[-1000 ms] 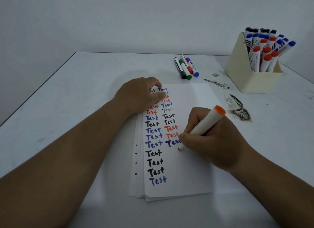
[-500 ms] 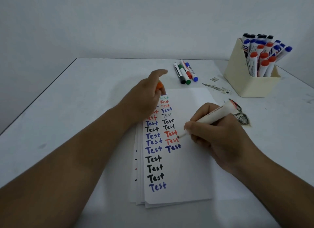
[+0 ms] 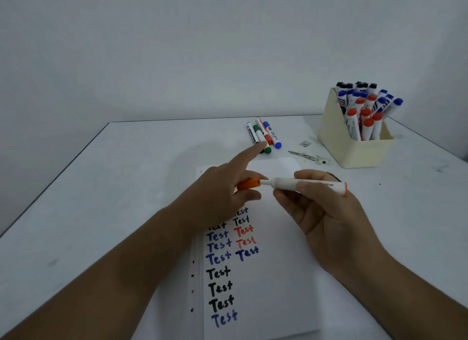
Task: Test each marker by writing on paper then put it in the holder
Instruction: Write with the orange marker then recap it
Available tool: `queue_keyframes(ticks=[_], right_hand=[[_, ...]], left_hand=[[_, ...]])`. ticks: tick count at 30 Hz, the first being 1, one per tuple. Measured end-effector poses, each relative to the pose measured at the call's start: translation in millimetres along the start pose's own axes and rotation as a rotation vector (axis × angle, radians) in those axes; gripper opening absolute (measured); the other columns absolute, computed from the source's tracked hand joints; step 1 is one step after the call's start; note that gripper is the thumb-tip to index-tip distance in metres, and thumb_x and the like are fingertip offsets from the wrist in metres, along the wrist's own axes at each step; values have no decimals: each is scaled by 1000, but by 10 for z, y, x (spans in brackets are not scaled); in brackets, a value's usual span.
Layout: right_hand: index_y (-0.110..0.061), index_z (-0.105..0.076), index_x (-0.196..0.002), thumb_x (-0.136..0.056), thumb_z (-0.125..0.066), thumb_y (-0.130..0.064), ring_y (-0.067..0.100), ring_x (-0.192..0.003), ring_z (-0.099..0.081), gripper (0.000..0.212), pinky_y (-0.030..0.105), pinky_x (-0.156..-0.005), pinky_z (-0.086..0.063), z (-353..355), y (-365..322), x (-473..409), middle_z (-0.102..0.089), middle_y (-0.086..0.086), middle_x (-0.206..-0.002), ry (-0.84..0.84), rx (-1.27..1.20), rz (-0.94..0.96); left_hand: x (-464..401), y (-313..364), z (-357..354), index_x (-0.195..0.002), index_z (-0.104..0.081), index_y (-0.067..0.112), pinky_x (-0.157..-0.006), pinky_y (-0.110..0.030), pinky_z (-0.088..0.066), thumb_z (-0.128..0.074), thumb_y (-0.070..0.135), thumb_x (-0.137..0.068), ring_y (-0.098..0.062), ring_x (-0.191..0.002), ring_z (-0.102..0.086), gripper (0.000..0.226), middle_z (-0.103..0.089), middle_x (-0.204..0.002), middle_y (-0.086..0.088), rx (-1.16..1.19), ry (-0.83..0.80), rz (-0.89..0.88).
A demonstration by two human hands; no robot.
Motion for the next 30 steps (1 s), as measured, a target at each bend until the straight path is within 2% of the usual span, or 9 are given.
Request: queue_keyframes(ticks=[4, 7, 10, 13, 17, 21, 24, 26, 30], right_hand=[[-3, -59, -102, -79, -64, -7, 40, -99, -73, 25, 40, -85, -61, 35, -29, -12, -74, 25, -101, 14, 38, 24], [-2, -60, -101, -74, -67, -9, 38, -97, -74, 29, 38, -83, -62, 36, -53, -2, -74, 24, -97, 13, 70, 38], [1, -62, -102, -68, -73, -13, 38, -98, -74, 38, 39, -85, -61, 28, -33, 4, -73, 26, -102, 9, 146, 26], [0, -67, -100, -63, -78, -18, 37, -96, -74, 43, 38, -84, -62, 49, 5, 9, -73, 23, -100, 29, 250, 5], [-3, -70, -96, -64, -78, -18, 34, -90, -76, 36, 34, -76, -63, 48, 22, 32, -75, 17, -92, 43, 288, 0], [-5, -70, -97, -65, -77, -18, 34, -87, -76, 35, 33, -73, -63, 52, 24, 45, -75, 14, -88, 53, 297, 12], [-4, -68, -99, -66, -76, -16, 35, -85, -76, 35, 34, -71, -63, 59, 15, 49, -75, 15, -87, 56, 276, 15], [-3, -67, -100, -67, -76, -15, 36, -84, -76, 36, 34, -71, -63, 70, 3, 49, -75, 17, -87, 57, 261, 25], [-1, -66, -101, -66, -76, -14, 38, -85, -75, 39, 34, -71, -63, 92, 10, 39, -74, 19, -88, 47, 219, 24]], left_hand=[[5, 12, 28, -155, -10, 44, -107, -37, -44, -67, 32, -94, -3, -101, -51, 84, -64, -133, 11, -20, 20, 19], [15, 47, 42, -150, -11, 50, -102, -28, -41, -66, 32, -94, 0, -104, -49, 80, -65, -129, 15, -13, 28, -7], [9, 102, 26, -142, -9, 55, -95, -21, -34, -62, 31, -97, 0, -101, -50, 73, -64, -129, 15, -51, 5, -17], [-2, 141, -44, -137, -5, 57, -91, -21, -42, -55, 29, -101, -5, -98, -58, 67, -66, -125, 8, -88, -51, -27], [7, 100, -19, -134, -6, 61, -81, -9, -42, -52, 30, -102, 0, -85, -58, 64, -68, -114, 7, -75, -26, -38], [-3, 117, -51, -153, -13, 42, -86, -17, -46, -50, 25, -103, -8, -95, -60, 65, -67, -116, 3, -95, -52, -16], [-14, 96, -119, -147, -22, 45, -94, -23, -47, -51, 19, -103, -11, -104, -60, 59, -64, -122, 2, -124, -77, -8], [-34, 29, -185, -152, -31, 31, -102, -35, -47, -52, 19, -103, -15, -111, -59, 55, -62, -127, 0, -166, -107, 14], [-57, -3, -248, -155, -28, 28, -101, -38, -49, -53, 22, -102, -17, -113, -59, 59, -61, -128, -2, -203, -121, 11]])
Point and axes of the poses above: each hand's wrist, its own x-axis away from the middle knuckle, its own z-axis out of the back of the hand, y = z × x, the point moved 10 cm from there along -x, towards the middle knuckle
